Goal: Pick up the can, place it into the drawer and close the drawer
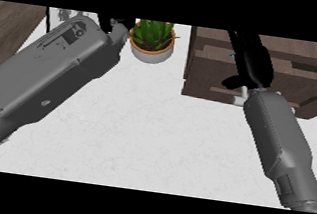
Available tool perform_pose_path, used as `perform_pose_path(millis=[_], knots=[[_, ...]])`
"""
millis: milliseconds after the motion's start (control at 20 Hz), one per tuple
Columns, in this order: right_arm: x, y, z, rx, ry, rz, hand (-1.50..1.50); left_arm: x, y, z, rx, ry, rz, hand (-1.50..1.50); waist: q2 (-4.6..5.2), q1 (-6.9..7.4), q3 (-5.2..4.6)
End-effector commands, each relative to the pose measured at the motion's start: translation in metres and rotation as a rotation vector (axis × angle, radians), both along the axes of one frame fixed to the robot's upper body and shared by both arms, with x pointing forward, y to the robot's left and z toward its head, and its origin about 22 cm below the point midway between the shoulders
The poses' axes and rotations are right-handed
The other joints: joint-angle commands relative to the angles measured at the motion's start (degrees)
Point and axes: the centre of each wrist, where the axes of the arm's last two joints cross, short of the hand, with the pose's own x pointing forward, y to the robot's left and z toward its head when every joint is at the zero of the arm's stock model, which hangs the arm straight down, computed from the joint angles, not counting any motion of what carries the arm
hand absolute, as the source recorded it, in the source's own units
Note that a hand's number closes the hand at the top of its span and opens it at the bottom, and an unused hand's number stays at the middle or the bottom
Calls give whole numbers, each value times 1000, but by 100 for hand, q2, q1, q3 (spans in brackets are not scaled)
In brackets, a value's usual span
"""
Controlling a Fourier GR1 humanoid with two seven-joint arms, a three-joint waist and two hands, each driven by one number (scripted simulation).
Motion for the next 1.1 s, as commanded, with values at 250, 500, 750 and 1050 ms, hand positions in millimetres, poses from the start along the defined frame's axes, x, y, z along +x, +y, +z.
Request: perform_pose_path(millis=[250, 500, 750, 1050], knots=[[15, 1, -8, 19, -39, -77, -150, -6, 22, 10, 6, -1, -6, -150, 127, 78, 99], [35, 4, 32, 18, -90, -91, -150, -11, 33, 3, 20, -26, -7, -150, 161, 148, 95], [40, 3, 41, 10, -108, -119, -150, -20, 17, 9, 16, -24, -24, -150, 191, 248, 101], [51, -6, 76, 5, -124, -145, -150, -20, 19, 24, 18, -29, -41, -150, 240, 239, 106]])
